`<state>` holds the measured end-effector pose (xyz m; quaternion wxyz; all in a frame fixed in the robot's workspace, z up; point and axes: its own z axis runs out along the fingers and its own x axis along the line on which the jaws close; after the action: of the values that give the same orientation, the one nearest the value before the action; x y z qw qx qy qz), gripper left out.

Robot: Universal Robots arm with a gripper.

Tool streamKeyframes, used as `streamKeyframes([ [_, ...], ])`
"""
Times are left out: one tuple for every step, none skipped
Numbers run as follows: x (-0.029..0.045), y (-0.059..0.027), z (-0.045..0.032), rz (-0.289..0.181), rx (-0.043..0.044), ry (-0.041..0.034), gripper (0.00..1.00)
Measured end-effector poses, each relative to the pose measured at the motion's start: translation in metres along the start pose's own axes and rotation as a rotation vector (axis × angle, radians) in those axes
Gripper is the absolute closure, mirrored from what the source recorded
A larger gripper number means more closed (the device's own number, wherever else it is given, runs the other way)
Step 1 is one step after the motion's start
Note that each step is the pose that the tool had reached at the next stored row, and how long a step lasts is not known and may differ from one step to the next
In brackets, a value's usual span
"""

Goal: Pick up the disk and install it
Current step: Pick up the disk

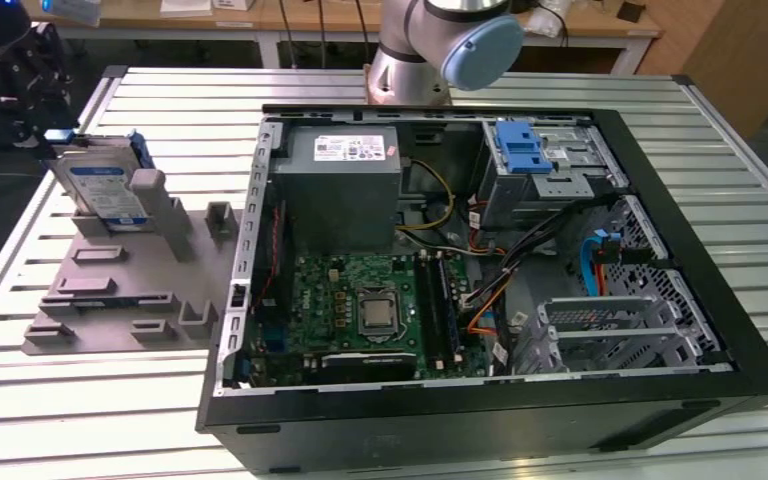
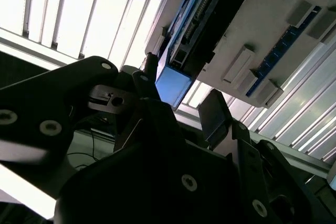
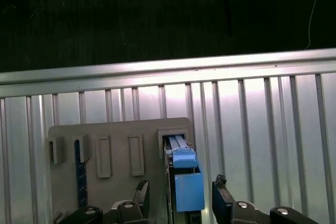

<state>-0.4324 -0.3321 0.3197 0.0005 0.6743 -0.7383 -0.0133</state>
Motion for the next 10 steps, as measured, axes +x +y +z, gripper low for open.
streamKeyframes([
  [-0.0001, 0.0001, 0.0018, 0.000, 0.0000, 0.0000, 0.42],
  [-0.0001, 0.0001, 0.0036, 0.000, 0.0000, 0.0000, 0.42],
  [-0.0001, 0.0001, 0.0055, 0.000, 0.0001, 0.0000, 0.42],
  [-0.0001, 0.0001, 0.0069, 0.000, 0.0001, -0.0001, 0.42],
  [-0.0001, 0.0002, 0.0074, 0.000, 0.0001, 0.0000, 0.43],
  [-0.0001, 0.0002, 0.0074, 0.000, -0.0001, 0.0001, 0.43],
  [-0.0001, 0.0002, 0.0074, 0.000, -0.0003, 0.0002, 0.50],
  [-0.0002, 0.0001, 0.0075, 0.000, -0.0001, 0.0001, 0.50],
  [-0.0004, 0.0002, 0.0078, 0.000, 0.0000, 0.0000, 0.50],
  [-0.0008, 0.0006, 0.0081, 0.000, 0.0001, 0.0000, 0.50],
])
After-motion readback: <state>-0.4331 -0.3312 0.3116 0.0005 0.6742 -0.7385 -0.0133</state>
